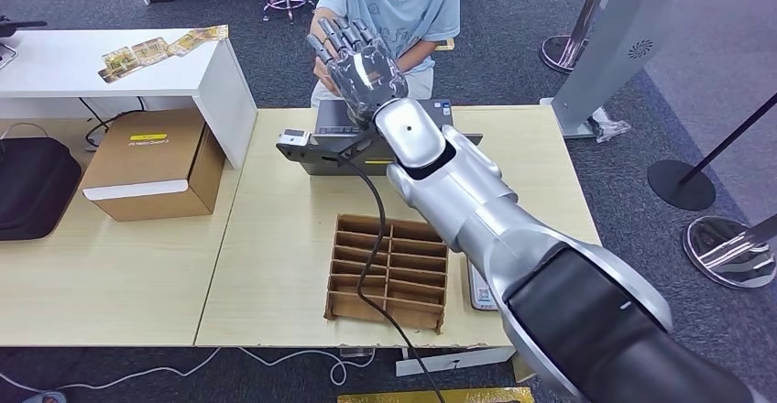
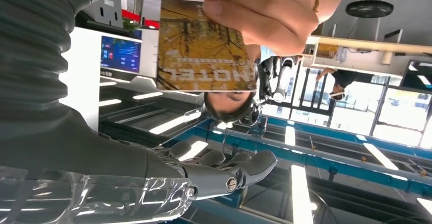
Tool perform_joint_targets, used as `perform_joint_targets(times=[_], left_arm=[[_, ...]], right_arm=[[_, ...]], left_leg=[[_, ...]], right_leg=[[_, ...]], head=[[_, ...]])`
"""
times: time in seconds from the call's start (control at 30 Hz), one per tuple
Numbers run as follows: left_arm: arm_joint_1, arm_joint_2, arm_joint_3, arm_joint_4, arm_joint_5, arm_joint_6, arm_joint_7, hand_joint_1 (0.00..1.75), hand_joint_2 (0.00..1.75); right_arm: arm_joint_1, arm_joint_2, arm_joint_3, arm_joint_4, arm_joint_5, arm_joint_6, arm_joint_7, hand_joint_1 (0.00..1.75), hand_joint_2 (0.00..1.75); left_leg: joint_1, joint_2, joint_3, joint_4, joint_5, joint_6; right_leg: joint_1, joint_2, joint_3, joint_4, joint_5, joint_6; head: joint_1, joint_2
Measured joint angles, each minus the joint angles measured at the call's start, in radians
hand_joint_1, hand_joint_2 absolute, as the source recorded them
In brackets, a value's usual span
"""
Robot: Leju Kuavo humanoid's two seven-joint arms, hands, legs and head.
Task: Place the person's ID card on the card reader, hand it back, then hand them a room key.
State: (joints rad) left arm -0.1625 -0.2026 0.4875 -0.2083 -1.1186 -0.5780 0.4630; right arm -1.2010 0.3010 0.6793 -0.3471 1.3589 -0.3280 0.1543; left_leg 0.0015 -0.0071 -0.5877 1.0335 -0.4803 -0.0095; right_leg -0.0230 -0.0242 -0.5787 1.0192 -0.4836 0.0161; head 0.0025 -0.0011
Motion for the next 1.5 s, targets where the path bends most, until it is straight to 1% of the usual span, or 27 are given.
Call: perform_joint_targets(times=[0.13,0.23,0.37,0.47,0.53,0.63,0.7,0.77,0.8,0.83,0.87,0.97,1.03,1.17,1.27,1.37,1.43,1.5], left_arm=[[0.001,0.0,0.0,0.0,0.001,-0.001,-0.005,0.0,0.0],[0.002,0.0,0.0,0.0,0.004,-0.001,-0.013,0.0,0.0],[0.004,0.0,0.0,0.0,0.009,-0.002,-0.018,0.0,0.0],[0.006,0.001,0.0,0.0,0.018,-0.003,-0.022,0.0,0.0],[0.008,0.001,0.002,0.0,0.028,-0.002,-0.024,0.0,0.0],[0.01,0.002,0.009,0.0,0.04,-0.001,-0.024,0.0,0.0],[0.011,0.003,0.015,0.0,0.044,-0.001,-0.026,0.0,0.0],[0.012,0.004,0.019,0.0,0.044,-0.001,-0.03,0.0,0.0],[0.013,0.004,0.021,0.0,0.045,-0.001,-0.031,0.0,0.0],[0.013,0.005,0.022,0.0,0.047,-0.002,-0.033,0.0,0.0],[0.014,0.006,0.024,0.0,0.05,-0.002,-0.033,0.0,0.0],[0.014,0.006,0.027,0.0,0.055,-0.003,-0.034,0.0,0.0],[0.015,0.006,0.028,0.0,0.054,-0.003,-0.036,0.0,0.0],[0.016,0.006,0.028,0.0,0.041,-0.004,-0.048,0.0,0.0],[0.017,0.007,0.028,0.0,0.027,-0.006,-0.062,0.0,0.0],[0.019,0.009,0.028,0.0,0.024,-0.008,-0.07,0.0,0.0],[0.019,0.011,0.029,0.0,0.033,-0.009,-0.068,0.0,0.0],[0.02,0.011,0.03,0.0,0.042,-0.009,-0.066,0.0,0.0]], right_arm=[[0.017,-0.032,-0.029,-0.01,-0.03,-0.064,-0.065,0.0,1.75],[0.043,-0.059,-0.068,-0.036,-0.1,-0.125,-0.151,0.0,1.75],[0.105,-0.088,-0.147,-0.11,-0.242,-0.181,-0.303,0.0,1.75],[0.201,-0.115,-0.213,-0.236,-0.416,-0.167,-0.433,0.0,1.75],[0.298,-0.138,-0.253,-0.359,-0.565,-0.116,-0.508,0.0,1.75],[0.461,-0.178,-0.308,-0.564,-0.826,0.028,-0.589,0.0,1.75],[0.57,-0.204,-0.346,-0.697,-1.055,0.185,-0.622,0.0,1.75],[0.687,-0.228,-0.39,-0.821,-1.314,0.372,-0.637,0.0,1.75],[0.746,-0.24,-0.414,-0.874,-1.419,0.443,-0.642,0.0,1.75],[0.807,-0.25,-0.441,-0.926,-1.51,0.497,-0.648,0.0,1.75],[0.864,-0.258,-0.467,-0.966,-1.562,0.522,-0.655,0.0,1.75],[1.02,-0.271,-0.538,-1.055,-1.608,0.514,-0.678,0.0,1.75],[1.11,-0.271,-0.574,-1.092,-1.649,0.514,-0.678,0.0,1.75],[1.243,-0.256,-0.63,-1.111,-1.814,0.568,-0.643,0.0,1.75],[1.3,-0.249,-0.649,-1.087,-1.898,0.629,-0.628,0.0,1.75],[1.331,-0.247,-0.641,-1.029,-1.929,0.681,-0.633,0.0,1.75],[1.333,-0.245,-0.615,-0.98,-1.928,0.682,-0.658,0.0,1.75],[1.325,-0.241,-0.578,-0.934,-1.919,0.657,-0.689,0.0,1.75]], left_leg=[[0.0,0.0,0.0,0.0,0.0,0.0],[0.0,0.0,0.0,0.0,0.0,0.0],[0.0,0.0,0.0,0.0,0.0,0.0],[0.0,-0.001,0.0,0.0,0.0,0.0],[0.0,-0.002,0.0,0.0,0.0,0.0],[-0.001,-0.004,-0.001,0.0,0.0,0.0],[-0.001,-0.005,-0.001,0.0,-0.001,0.001],[-0.001,-0.005,-0.001,0.0,-0.002,0.001],[-0.001,-0.006,-0.001,0.0,-0.002,0.002],[-0.001,-0.006,-0.001,0.0,-0.002,0.002],[-0.002,-0.006,-0.001,0.0,-0.003,0.003],[-0.002,-0.005,-0.001,0.0,-0.004,0.003],[-0.002,-0.005,-0.001,0.0,-0.004,0.002],[-0.002,-0.005,-0.001,0.0,-0.005,0.002],[-0.002,-0.005,-0.001,-0.001,-0.005,0.002],[-0.002,-0.005,-0.001,-0.001,-0.004,0.002],[-0.002,-0.004,-0.001,-0.001,-0.004,0.002],[-0.002,-0.004,-0.001,-0.001,-0.004,0.003]], right_leg=[[0.0,0.0,0.0,0.0,0.0,0.0],[0.0,0.0,0.0,0.0,0.0,0.0],[0.0,0.0,0.0,0.0,0.0,0.0],[0.0,-0.001,0.0,-0.001,0.0,0.0],[0.0,-0.002,0.0,-0.001,0.0,0.0],[0.0,-0.004,0.0,-0.002,0.0,0.001],[-0.001,-0.005,0.0,-0.002,-0.001,0.001],[-0.001,-0.005,0.001,-0.002,-0.001,0.001],[-0.001,-0.006,0.001,-0.002,-0.002,0.001],[-0.001,-0.006,0.001,-0.003,-0.002,0.002],[-0.001,-0.006,0.001,-0.003,-0.002,0.002],[-0.002,-0.005,0.001,-0.002,-0.003,0.002],[-0.002,-0.005,0.001,-0.002,-0.003,0.002],[-0.002,-0.005,0.001,-0.002,-0.004,0.002],[-0.002,-0.004,0.001,-0.002,-0.004,0.002],[-0.002,-0.004,0.001,-0.002,-0.004,0.002],[-0.002,-0.004,0.001,-0.002,-0.004,0.002],[-0.002,-0.004,0.001,-0.002,-0.004,0.002]], head=[[0.0,0.0],[0.0,0.0],[0.0,0.0],[0.0,0.0],[0.0,0.0],[0.0,0.0],[0.0,0.0],[0.0,0.0],[0.0,0.0],[0.0,0.0],[0.0,0.0],[0.0,0.0],[0.0,0.0],[-0.001,0.0],[-0.001,0.0],[-0.001,0.0],[-0.001,0.0],[-0.001,0.0]])
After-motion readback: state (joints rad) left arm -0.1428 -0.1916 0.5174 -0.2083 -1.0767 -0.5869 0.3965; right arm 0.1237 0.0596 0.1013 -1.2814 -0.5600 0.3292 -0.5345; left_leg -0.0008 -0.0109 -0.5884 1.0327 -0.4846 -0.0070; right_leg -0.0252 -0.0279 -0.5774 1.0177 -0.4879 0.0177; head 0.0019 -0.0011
